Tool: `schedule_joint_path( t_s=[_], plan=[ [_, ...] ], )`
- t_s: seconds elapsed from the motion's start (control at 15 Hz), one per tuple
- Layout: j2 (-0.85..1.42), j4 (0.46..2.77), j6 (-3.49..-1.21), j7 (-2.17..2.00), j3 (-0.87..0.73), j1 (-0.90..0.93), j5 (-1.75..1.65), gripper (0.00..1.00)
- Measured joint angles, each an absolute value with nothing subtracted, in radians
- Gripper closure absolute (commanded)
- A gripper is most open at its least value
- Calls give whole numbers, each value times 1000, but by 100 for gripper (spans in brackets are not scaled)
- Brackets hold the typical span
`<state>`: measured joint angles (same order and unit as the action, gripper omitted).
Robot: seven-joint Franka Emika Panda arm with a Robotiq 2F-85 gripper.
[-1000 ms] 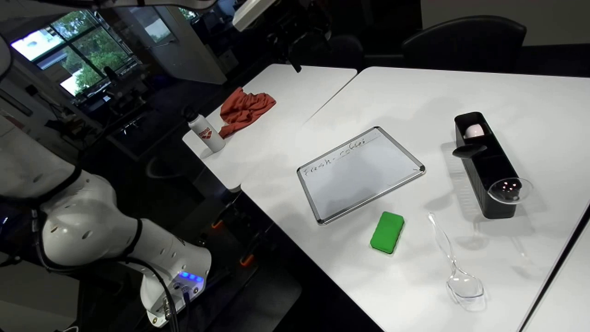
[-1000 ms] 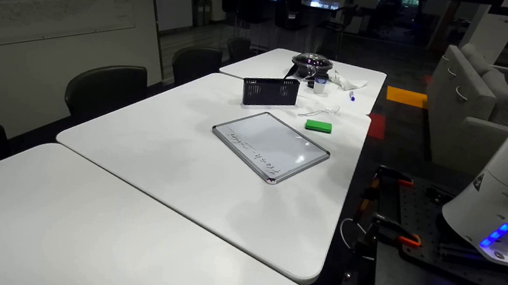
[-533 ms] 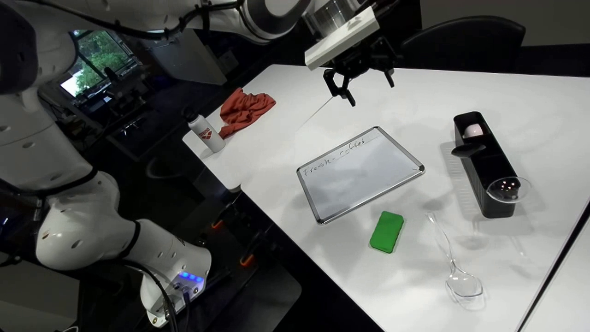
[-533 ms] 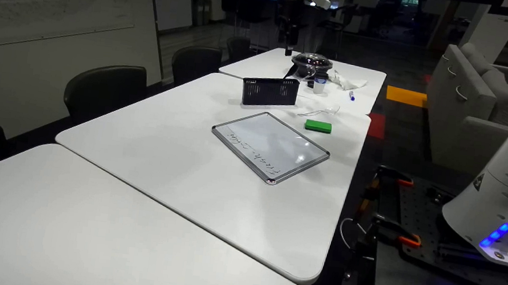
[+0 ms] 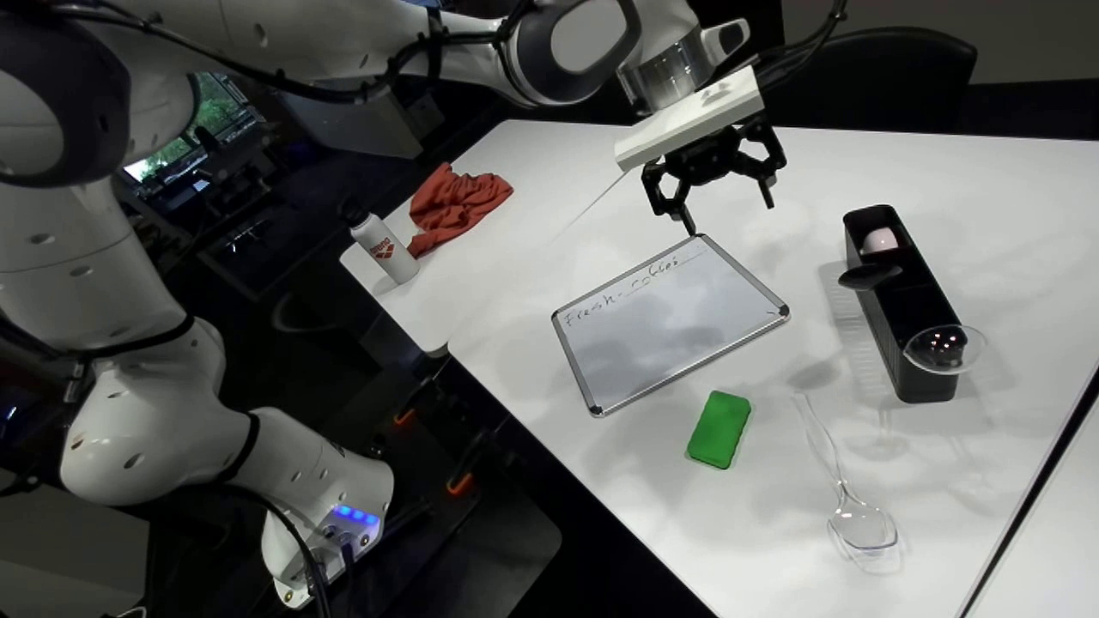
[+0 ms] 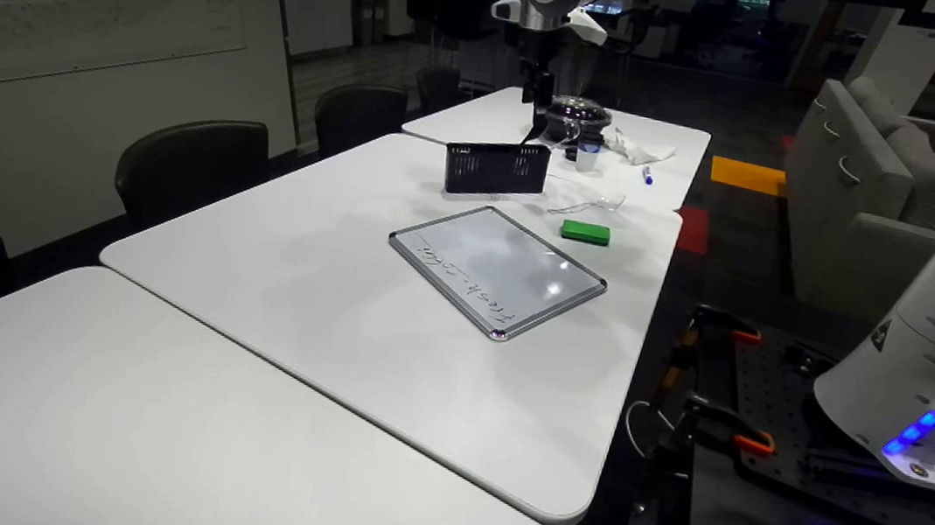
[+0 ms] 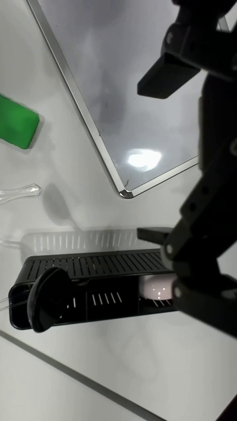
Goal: Move the black cutlery box to the left side of the table
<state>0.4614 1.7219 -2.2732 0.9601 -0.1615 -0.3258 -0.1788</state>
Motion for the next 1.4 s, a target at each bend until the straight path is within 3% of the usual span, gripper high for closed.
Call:
schedule_joint_path(
  t_s=[0.33,1.4],
  plan=[
    [485,1700,-2273,896,-162,-318,-182,0],
    [889,1314,-2400,820,-144,-409,-179,0]
  ],
)
